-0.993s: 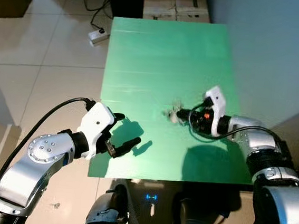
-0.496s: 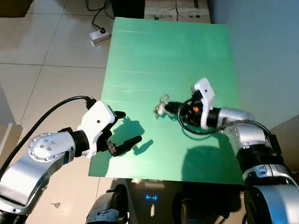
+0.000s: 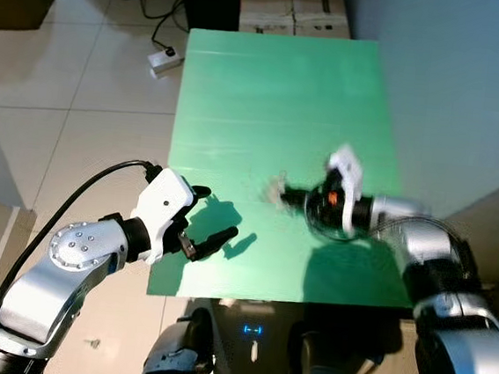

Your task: Hang keys on a hook

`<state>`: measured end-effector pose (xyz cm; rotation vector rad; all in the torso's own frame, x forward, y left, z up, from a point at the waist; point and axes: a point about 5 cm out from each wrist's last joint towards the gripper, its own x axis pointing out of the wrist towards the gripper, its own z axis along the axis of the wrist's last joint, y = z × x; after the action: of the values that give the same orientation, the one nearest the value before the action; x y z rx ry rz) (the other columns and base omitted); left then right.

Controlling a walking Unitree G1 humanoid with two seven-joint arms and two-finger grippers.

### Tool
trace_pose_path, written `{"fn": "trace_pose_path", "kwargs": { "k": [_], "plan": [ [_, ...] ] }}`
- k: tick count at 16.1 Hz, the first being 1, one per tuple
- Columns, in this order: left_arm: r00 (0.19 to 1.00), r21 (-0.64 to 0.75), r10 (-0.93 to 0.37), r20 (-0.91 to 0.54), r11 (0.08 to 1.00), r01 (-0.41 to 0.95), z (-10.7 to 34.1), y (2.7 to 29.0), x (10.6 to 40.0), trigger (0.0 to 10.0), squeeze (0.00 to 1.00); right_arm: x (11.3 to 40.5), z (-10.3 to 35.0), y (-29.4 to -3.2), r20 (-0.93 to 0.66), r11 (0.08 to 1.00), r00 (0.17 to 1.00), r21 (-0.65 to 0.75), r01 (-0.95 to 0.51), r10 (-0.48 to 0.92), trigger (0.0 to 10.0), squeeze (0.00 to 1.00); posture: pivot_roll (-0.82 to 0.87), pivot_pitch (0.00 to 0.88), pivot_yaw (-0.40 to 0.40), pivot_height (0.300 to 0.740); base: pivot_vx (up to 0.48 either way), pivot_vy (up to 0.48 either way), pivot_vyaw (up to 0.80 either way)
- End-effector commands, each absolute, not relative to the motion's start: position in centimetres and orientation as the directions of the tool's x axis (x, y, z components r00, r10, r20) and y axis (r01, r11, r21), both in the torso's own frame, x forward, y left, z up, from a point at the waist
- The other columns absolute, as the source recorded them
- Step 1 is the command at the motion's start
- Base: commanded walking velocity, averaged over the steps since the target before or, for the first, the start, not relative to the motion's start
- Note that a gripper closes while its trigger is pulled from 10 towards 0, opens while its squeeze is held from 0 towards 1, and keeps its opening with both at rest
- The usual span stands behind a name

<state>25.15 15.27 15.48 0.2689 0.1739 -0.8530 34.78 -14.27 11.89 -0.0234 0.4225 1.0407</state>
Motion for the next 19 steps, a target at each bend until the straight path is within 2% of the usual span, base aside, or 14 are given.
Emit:
{"fn": "trace_pose_path", "kwargs": {
  "k": [1,5,6,7,8,9,11,12,13,14,15,19],
  "plan": [
    [0.64,0.156,-0.716,-0.279,0.624,0.766,15.0,15.2,24.8,10.0,0.0,34.7,11.7,-14.5,-0.367,0.521,0.437,0.171,-0.836,0.822,0.0,0.0,0.01,0.321,0.051,0.74,0.0,0.0,0.0],
    [0.643,0.156,-0.713,-0.281,0.627,0.763,15.0,15.2,24.7,10.0,0.0,34.9,11.4,-15.2,-0.414,0.565,0.484,0.092,-0.82,0.771,0.0,0.0,0.01,0.323,0.046,0.74,0.0,0.0,0.0],
    [0.643,0.157,-0.712,-0.281,0.627,0.763,15.0,15.3,24.7,10.0,0.0,35.0,11.3,-15.6,-0.44,0.579,0.501,0.053,-0.814,0.745,4.6,0.0,0.01,0.324,0.044,0.74,0.0,0.0,0.0],
    [0.644,0.158,-0.711,-0.282,0.627,0.762,15.0,15.3,24.8,10.0,0.0,35.1,11.2,-15.8,-0.456,0.583,0.506,0.036,-0.812,0.732,6.9,0.0,0.01,0.325,0.042,0.74,0.0,0.0,0.0],
    [0.644,0.158,-0.711,-0.282,0.628,0.762,15.0,15.3,24.8,10.0,0.0,35.1,11.1,-15.9,-0.46,0.583,0.507,0.031,-0.812,0.729,6.9,0.0,0.01,0.325,0.042,0.74,0.0,0.0,0.0],
    [0.645,0.159,-0.71,-0.282,0.628,0.762,15.0,15.3,24.8,10.0,0.0,35.2,11.0,-16.2,-0.479,0.604,0.534,-0.011,-0.797,0.696,10.0,0.0,0.01,0.325,0.042,0.74,0.0,0.0,0.0],
    [0.644,0.159,-0.711,-0.284,0.627,0.763,15.0,15.3,24.7,10.0,0.0,35.3,10.7,-16.9,-0.514,0.621,0.557,-0.057,-0.781,0.653,10.0,0.0,0.01,0.328,0.044,0.74,0.0,0.0,0.0],
    [0.644,0.161,-0.71,-0.285,0.627,0.762,15.0,15.3,24.7,10.0,0.0,35.4,10.6,-17.2,-0.52,0.641,0.579,-0.076,-0.764,0.628,10.0,0.25,0.01,0.328,0.044,0.74,0.0,0.0,0.0],
    [0.645,0.163,-0.709,-0.285,0.628,0.761,15.0,15.3,24.7,10.0,0.0,35.4,10.5,-17.4,-0.523,0.65,0.589,-0.084,-0.755,0.616,10.0,0.79,0.01,0.328,0.044,0.74,0.0,0.0,0.0],
    [0.646,0.163,-0.708,-0.285,0.628,0.761,15.0,15.3,24.7,10.0,0.0,35.5,10.5,-17.6,-0.53,0.649,0.591,-0.096,-0.754,0.608,10.0,0.95,0.01,0.33,0.046,0.74,0.0,0.0,0.0],
    [0.645,0.163,-0.709,-0.286,0.627,0.762,15.0,15.3,24.7,10.0,0.0,35.5,10.4,-17.7,-0.535,0.652,0.589,-0.09,-0.753,0.606,10.0,1.0,0.01,0.332,0.046,0.74,0.0,0.0,0.0],
    [0.643,0.163,-0.71,-0.287,0.625,0.763,15.0,15.3,24.7,10.0,0.0,35.6,10.6,-18.4,-0.542,0.667,0.592,-0.076,-0.741,0.596,10.0,1.0,0.0,0.337,0.045,0.74,0.0,0.0,0.0]
  ]
}}
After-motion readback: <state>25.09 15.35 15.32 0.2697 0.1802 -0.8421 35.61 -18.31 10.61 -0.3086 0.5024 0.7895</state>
